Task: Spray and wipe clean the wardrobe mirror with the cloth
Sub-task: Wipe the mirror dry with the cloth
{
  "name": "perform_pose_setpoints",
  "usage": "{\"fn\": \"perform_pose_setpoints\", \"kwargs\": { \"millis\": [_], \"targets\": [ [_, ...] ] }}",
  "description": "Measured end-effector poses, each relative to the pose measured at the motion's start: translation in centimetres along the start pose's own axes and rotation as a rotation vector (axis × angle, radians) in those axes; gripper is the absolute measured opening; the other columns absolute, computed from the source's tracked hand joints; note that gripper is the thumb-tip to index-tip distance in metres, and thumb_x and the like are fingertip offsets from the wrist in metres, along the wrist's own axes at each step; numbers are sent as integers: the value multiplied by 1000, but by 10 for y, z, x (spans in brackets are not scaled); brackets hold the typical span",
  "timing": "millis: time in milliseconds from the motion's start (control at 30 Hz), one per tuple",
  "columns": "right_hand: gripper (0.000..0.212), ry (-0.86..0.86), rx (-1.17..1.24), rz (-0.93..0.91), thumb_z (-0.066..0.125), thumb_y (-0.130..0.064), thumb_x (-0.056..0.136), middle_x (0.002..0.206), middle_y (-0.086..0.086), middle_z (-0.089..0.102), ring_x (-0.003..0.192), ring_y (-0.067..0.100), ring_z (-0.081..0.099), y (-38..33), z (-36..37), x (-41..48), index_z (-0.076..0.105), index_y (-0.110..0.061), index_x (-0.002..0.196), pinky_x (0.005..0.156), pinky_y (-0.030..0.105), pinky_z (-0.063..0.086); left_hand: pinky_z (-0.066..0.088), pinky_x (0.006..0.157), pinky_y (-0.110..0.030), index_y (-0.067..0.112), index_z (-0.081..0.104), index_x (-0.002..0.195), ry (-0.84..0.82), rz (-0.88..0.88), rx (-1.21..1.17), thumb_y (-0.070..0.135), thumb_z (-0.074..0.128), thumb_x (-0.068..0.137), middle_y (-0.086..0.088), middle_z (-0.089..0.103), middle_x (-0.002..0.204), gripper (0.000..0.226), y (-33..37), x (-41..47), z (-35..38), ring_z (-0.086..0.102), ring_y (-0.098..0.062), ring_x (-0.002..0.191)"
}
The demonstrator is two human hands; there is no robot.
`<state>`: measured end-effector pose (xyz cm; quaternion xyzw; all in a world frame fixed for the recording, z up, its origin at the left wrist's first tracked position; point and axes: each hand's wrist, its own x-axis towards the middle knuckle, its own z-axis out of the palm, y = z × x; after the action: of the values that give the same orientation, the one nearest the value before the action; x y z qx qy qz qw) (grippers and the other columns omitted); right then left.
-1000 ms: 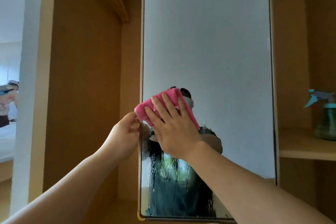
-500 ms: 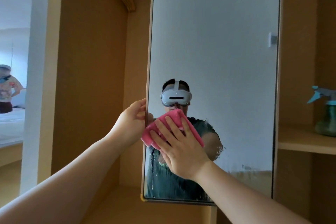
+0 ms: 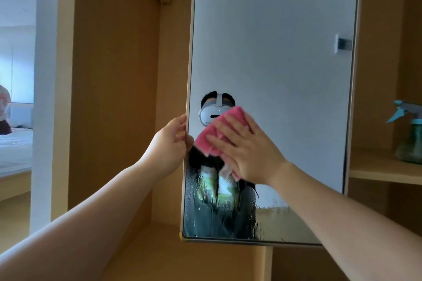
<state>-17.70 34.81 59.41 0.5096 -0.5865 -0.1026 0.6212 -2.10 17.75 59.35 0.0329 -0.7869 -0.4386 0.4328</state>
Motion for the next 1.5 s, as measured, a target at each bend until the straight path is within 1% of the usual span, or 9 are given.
{"fn": "perform_pose_setpoints", "kwargs": {
  "millis": [100, 167, 367, 533, 700, 867, 967, 1233, 1500],
  "targets": [
    [56, 62, -35, 183, 36, -41, 97, 157, 15, 30, 146, 37, 23, 32, -8, 12, 39, -19, 148, 117, 58, 13, 54, 92, -41, 23, 42, 143, 9, 0, -5, -4, 46, 90, -6, 65, 117, 59, -2, 0, 1, 68, -15, 97],
    [53, 75, -38, 217, 38, -38, 96, 153, 15, 37, 142, 38, 31, 48, -12, 16, 45, -19, 145, 115, 60, 20, 54, 92, -42, 23, 43, 142, 6, 8, 0, -4, 47, 90, -6, 65, 116, 59, -3, 0, 1, 67, -18, 100],
    [54, 80, 14, 468, 31, -38, 99, 158, 15, 27, 146, 38, 21, 74, -13, 17, 38, -19, 149, 118, 57, 12, 55, 90, -40, 23, 42, 143, -2, 19, 5, -6, 47, 90, -4, 65, 114, 60, -3, 0, 1, 67, -16, 98],
    [55, 103, 16, 468, 29, -39, 100, 157, 19, 26, 146, 39, 20, 60, -6, 3, 33, -15, 150, 117, 60, 12, 57, 85, -37, 24, 44, 142, 32, 20, -13, -6, 47, 89, -1, 67, 108, 61, -7, 1, 3, 69, -13, 91],
    [57, 61, 49, 498, 15, -43, 103, 160, 17, 16, 149, 36, 9, 27, 2, -27, 21, -17, 154, 119, 59, 8, 56, 88, -39, 24, 42, 143, 37, 6, -14, -10, 43, 88, -1, 68, 106, 64, -10, 2, 5, 70, -11, 90],
    [58, 53, 84, 458, 21, -42, 103, 161, 17, 12, 149, 38, 8, -18, 13, -75, 21, -15, 154, 118, 61, 10, 57, 84, -40, 16, 46, 138, 12, 12, -31, -13, 43, 87, 0, 68, 97, 59, -8, 2, 4, 71, -15, 88],
    [59, 45, 86, 421, 27, -42, 103, 162, 16, 12, 148, 39, 11, -36, 19, -101, 19, -16, 154, 118, 61, 10, 57, 86, -43, 18, 47, 138, 22, 4, -36, -16, 41, 84, -3, 68, 101, 64, -8, 2, 4, 71, -17, 89],
    [55, 24, 89, 376, 26, -40, 103, 160, 14, 19, 149, 36, 10, -22, 14, -102, 24, -19, 153, 120, 57, 6, 59, 76, -27, 29, 50, 136, 52, 30, 0, -13, 44, 86, 2, 70, 100, 65, -5, -2, 7, 71, -10, 84],
    [56, -36, 62, 344, 26, -41, 102, 161, 14, 18, 149, 37, 10, 10, 7, -92, 18, -20, 154, 119, 58, 7, 60, 76, -32, 31, 54, 125, 25, 64, 25, -13, 39, 85, 7, 72, 87, 61, -7, -4, 8, 71, -13, 83]
  ]
}}
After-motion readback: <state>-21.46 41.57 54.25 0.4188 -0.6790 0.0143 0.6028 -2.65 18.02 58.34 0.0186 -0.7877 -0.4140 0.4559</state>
